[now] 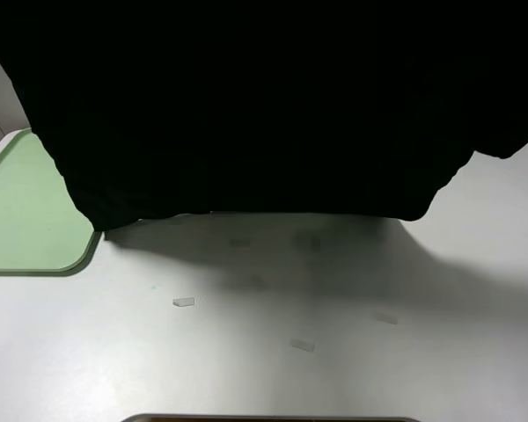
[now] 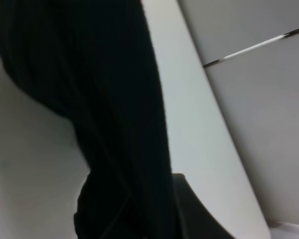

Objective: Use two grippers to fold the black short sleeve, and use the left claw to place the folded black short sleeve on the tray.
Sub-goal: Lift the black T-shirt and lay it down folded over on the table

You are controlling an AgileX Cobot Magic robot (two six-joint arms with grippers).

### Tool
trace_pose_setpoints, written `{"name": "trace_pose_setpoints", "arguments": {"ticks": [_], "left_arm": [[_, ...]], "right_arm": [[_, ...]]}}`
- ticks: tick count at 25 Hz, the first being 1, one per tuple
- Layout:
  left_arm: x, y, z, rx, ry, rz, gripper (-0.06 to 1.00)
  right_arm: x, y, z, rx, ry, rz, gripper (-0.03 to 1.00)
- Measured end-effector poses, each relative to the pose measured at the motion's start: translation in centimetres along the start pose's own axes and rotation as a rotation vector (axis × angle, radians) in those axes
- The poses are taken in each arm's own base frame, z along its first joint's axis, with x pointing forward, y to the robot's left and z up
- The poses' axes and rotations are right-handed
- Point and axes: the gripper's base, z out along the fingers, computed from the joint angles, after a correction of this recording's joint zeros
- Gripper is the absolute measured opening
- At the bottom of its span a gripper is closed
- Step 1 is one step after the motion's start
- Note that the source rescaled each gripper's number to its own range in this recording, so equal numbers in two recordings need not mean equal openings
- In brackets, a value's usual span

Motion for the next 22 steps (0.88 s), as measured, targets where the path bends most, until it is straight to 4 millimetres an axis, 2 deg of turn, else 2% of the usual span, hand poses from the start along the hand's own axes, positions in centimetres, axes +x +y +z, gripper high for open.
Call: {"name": "trace_pose_setpoints", "arguments": {"ticks": [7, 17, 22], "left_arm": [[-0.1, -0.1, -1.6, -0.011, -0.04, -0.01, 0.0], [0.8, -1.3, -6.7, -0.079, -0.146, -0.023, 0.0], [1.4, -1.9, -8.7, -0.105, -0.178, -0.026, 0.0]], "right_arm": [[1.1, 0.7, -3.7, 0.061, -0.09, 0.017, 0.0], [2.2, 1.7, -7.1, 0.099, -0.196, 0.032, 0.0], [2.6, 2.2, -8.4, 0.104, -0.254, 0.045, 0.0]]}}
